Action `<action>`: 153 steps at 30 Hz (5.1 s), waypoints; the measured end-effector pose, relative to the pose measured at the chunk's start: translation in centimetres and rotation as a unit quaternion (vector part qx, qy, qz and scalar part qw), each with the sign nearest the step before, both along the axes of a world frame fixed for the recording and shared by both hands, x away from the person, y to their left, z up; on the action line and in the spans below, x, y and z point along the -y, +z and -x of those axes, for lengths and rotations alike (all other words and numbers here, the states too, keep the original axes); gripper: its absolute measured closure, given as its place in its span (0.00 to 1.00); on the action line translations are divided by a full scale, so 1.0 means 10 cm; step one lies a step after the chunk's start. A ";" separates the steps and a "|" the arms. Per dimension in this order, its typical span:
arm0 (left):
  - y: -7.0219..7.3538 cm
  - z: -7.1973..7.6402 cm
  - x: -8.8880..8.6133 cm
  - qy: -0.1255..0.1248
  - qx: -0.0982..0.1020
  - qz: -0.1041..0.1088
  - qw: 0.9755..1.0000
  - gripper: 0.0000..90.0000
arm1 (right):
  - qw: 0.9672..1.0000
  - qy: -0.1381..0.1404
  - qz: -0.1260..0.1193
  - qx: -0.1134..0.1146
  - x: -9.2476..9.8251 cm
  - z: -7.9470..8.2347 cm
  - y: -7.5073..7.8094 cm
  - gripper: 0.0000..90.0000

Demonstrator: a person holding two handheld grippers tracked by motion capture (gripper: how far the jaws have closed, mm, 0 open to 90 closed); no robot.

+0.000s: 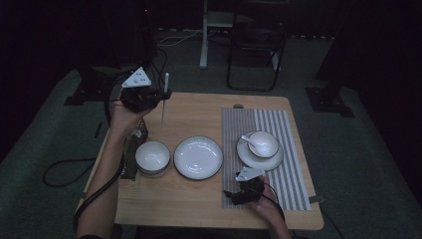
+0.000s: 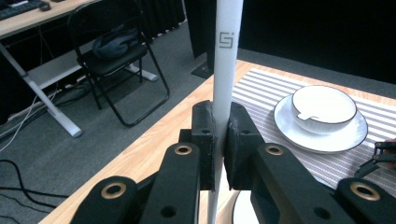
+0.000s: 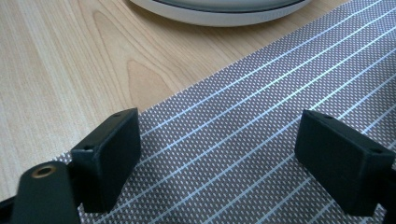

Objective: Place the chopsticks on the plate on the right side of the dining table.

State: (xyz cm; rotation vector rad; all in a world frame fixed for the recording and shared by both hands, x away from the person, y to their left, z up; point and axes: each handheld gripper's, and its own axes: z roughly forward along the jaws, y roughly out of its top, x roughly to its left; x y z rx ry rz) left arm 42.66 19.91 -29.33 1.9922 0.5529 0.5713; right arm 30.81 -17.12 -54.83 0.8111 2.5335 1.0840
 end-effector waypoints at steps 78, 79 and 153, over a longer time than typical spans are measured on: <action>-0.19 0.22 0.85 -0.098 -0.009 0.018 0.995 0.94 | 0.999 -0.025 -0.035 -0.003 0.02 -0.05 0.24 0.27; -0.20 0.23 0.86 -0.099 -0.010 0.018 0.995 0.94 | 0.999 -0.027 -0.038 -0.001 0.03 -0.06 0.25 0.27; -0.69 0.32 1.45 -0.189 -0.068 0.091 0.975 0.91 | 0.992 -0.022 -0.119 0.031 -0.23 -0.43 0.59 0.96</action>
